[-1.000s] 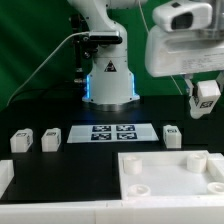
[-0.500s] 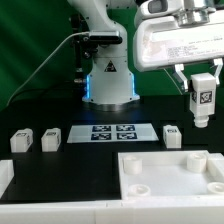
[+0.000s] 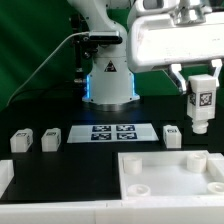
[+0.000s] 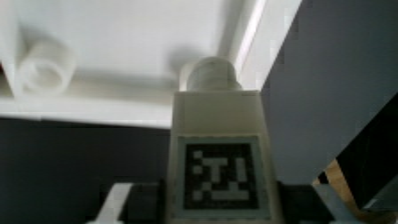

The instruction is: Assemble one leg

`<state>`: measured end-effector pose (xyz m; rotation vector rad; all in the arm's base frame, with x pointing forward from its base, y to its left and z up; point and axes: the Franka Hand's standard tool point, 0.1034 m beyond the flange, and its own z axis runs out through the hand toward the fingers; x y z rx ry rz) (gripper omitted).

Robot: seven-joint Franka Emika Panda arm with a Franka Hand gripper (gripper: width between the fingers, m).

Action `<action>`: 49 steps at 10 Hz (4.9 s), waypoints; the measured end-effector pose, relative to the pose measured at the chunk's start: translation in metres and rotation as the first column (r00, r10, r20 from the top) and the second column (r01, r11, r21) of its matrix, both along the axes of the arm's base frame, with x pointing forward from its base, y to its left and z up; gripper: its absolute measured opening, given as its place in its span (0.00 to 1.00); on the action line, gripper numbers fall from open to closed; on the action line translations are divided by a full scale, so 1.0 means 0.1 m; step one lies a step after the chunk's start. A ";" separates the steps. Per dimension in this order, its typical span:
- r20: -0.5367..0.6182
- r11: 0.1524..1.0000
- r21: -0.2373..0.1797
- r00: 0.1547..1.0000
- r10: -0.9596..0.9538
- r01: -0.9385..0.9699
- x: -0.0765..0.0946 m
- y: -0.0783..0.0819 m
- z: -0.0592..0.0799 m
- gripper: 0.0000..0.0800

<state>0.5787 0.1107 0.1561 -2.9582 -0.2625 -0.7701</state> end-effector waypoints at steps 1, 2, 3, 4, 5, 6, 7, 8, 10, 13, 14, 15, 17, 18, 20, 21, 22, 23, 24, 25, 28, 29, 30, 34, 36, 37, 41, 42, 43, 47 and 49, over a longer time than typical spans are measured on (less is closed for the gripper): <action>0.007 1.000 -0.002 1.000 0.012 -0.012 0.10 0.04 -0.02 0.37; 0.008 1.000 0.001 1.000 0.021 -0.021 0.16 0.12 -0.06 0.37; -0.019 1.000 0.008 1.000 0.017 -0.017 0.11 0.19 -0.11 0.37; -0.015 1.000 0.002 1.000 0.025 -0.025 0.12 0.17 -0.10 0.37; -0.015 1.000 0.002 1.000 0.024 -0.024 0.12 0.16 -0.11 0.37; -0.016 1.000 0.002 1.000 0.025 -0.025 0.12 0.17 -0.11 0.37; -0.016 1.000 0.001 1.000 0.026 -0.026 0.11 0.16 -0.12 0.37; 0.019 0.999 -0.011 0.999 0.046 -0.046 0.11 0.15 -0.19 0.37; 0.022 0.998 -0.025 0.998 0.062 -0.062 0.20 0.12 -0.35 0.37; 0.011 0.997 -0.033 0.998 0.065 -0.065 0.24 0.07 -0.47 0.37; 0.008 0.997 -0.036 0.998 0.065 -0.065 0.25 0.04 -0.50 0.37; 0.007 0.997 -0.035 0.998 0.064 -0.064 0.29 0.04 -0.52 0.37; 0.010 0.997 -0.034 0.998 0.065 -0.064 0.35 0.06 -0.55 0.37; 0.008 0.997 -0.033 0.998 0.065 -0.065 0.36 0.07 -0.59 0.37; 0.019 0.998 -0.032 0.998 0.063 -0.063 0.39 0.07 -0.65 0.37; 0.028 0.998 -0.031 0.998 0.062 -0.061 0.39 0.07 -0.65 0.37; 0.026 0.998 -0.031 0.998 0.062 -0.061 0.38 0.07 -0.69 0.37; 0.021 0.998 -0.032 0.998 0.061 -0.061 0.37 0.07 -0.73 0.37; 0.018 0.998 -0.032 0.998 0.061 -0.061 0.35 0.07 -0.77 0.37; 0.018 0.998 -0.033 0.998 0.061 -0.060 0.34 0.05 -0.81 0.37; 0.062 0.998 -0.029 0.997 0.048 -0.047 0.35 0.07 -0.84 0.37; 0.080 0.999 -0.026 0.996 0.037 -0.035 0.35 0.07 -0.84 0.37; 0.085 0.999 -0.025 0.996 0.034 -0.032 0.35 0.07 -0.84 0.37; 0.084 0.999 -0.025 0.996 0.035 -0.033 0.35 0.07 -0.84 0.77; 0.084 0.999 -0.025 0.996 0.035 -0.033 0.35 0.07 -0.84 0.80; 0.084 0.999 -0.025 0.996 0.035 -0.033 0.35 0.07 -0.84 0.81; 0.084 0.999 -0.025 0.996 0.035 -0.033 0.35 0.07 -0.84 0.81; 0.084 0.999 -0.026 0.996 0.035 -0.033 0.35 0.07 -0.84 0.81; 0.082 0.999 -0.026 0.996 0.035 -0.033 0.35 0.07 -0.85 0.81; -0.133 0.998 -0.026 0.990 0.046 -0.050 0.27 0.08 -0.65 0.81; -0.383 0.998 -0.020 0.923 0.042 -0.054 0.29 0.17 -0.60 0.81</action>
Offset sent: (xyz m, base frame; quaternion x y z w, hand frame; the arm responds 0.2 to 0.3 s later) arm 0.0000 0.0000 0.0000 0.0000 0.0000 0.0000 1.0000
